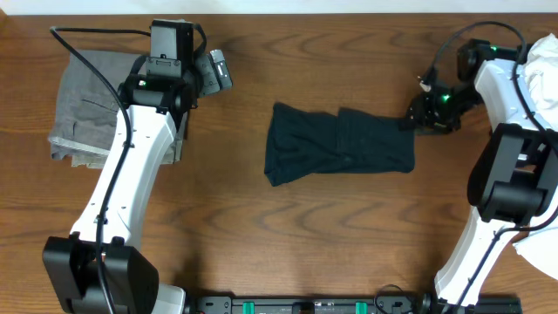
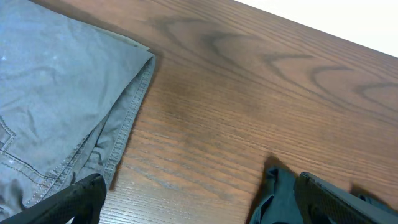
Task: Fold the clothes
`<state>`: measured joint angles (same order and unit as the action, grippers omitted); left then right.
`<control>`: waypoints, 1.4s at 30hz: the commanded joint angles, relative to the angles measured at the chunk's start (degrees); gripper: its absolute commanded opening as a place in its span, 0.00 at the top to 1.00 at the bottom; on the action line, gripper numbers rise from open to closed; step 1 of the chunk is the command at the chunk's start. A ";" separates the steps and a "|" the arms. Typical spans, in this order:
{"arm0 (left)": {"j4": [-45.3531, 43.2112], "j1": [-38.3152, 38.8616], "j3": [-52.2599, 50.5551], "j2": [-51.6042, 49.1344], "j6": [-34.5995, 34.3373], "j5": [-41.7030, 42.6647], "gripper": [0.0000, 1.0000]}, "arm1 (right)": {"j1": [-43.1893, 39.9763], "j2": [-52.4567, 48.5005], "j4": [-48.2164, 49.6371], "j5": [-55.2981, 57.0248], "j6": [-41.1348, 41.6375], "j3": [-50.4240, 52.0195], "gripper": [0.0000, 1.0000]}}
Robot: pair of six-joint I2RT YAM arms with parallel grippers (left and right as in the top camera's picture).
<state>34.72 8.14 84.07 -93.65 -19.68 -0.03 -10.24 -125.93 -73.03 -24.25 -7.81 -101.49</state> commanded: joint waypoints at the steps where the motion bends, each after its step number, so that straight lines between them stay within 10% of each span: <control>1: 0.17 -0.09 0.17 -0.39 -0.11 -0.68 0.02 | -0.61 1.92 0.09 1.92 -0.87 -0.31 0.47; 37: 0.20 -0.09 0.17 -0.39 -0.11 -0.70 0.02 | 3.52 1.92 19.37 13.77 2.49 16.87 0.57; 42: 0.20 -0.09 0.17 -0.39 -0.11 -0.68 0.02 | 4.57 1.92 19.50 13.77 6.16 16.87 0.97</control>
<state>34.70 8.14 84.07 -93.65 -19.68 -0.03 -6.61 -122.28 -53.52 -12.51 -5.13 -86.04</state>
